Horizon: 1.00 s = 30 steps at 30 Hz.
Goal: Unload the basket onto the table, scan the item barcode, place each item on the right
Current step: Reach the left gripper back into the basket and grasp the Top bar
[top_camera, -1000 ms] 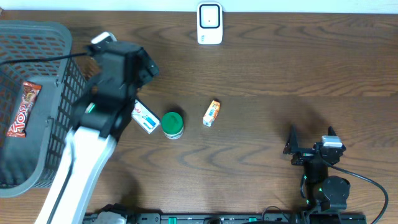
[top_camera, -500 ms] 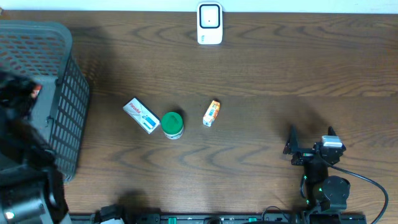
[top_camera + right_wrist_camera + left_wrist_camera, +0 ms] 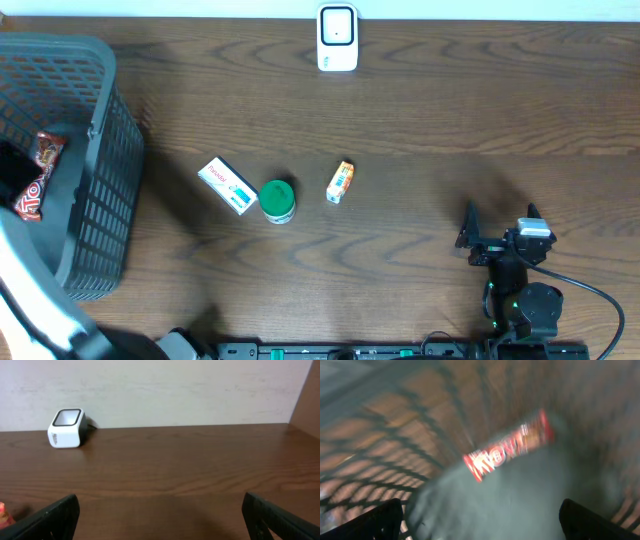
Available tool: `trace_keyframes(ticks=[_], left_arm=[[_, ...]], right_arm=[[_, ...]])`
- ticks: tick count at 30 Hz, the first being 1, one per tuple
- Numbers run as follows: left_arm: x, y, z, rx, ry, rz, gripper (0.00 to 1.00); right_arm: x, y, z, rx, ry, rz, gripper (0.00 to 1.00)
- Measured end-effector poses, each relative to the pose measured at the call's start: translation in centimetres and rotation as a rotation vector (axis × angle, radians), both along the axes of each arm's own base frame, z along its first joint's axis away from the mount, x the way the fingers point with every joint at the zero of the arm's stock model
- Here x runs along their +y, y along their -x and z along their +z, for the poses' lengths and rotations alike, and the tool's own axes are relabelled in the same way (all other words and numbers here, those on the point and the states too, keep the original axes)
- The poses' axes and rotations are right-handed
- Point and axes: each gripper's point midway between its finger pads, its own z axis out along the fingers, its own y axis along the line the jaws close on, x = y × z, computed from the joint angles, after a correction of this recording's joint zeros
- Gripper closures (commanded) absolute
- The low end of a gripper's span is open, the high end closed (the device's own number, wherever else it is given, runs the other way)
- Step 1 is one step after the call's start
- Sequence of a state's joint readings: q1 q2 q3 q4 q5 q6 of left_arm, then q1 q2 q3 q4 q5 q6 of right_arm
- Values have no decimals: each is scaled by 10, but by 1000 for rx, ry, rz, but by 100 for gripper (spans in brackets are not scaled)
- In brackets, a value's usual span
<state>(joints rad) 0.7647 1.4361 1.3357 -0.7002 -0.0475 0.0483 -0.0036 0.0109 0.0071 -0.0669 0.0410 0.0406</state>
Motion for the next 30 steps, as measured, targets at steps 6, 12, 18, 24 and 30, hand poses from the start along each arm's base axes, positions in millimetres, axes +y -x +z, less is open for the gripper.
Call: trace_keyframes(ticks=[6,12,18,24,30], left_arm=[[15,-30,-68,138,49,-183,2],[36,-55,-113,178,29,-266,1],[50,-70,-155,199,28,-284,4],[58,-78,-185,210,35,-287,31],[63,-85,-190,198,27,-293,76]], right_arm=[[0,0,0,0,0,0,1],[0,0,0,1,0,0,1],[0,0,0,1,0,0,1],[0,0,0,0,0,0,1],[0,0,0,1,0,0,1]])
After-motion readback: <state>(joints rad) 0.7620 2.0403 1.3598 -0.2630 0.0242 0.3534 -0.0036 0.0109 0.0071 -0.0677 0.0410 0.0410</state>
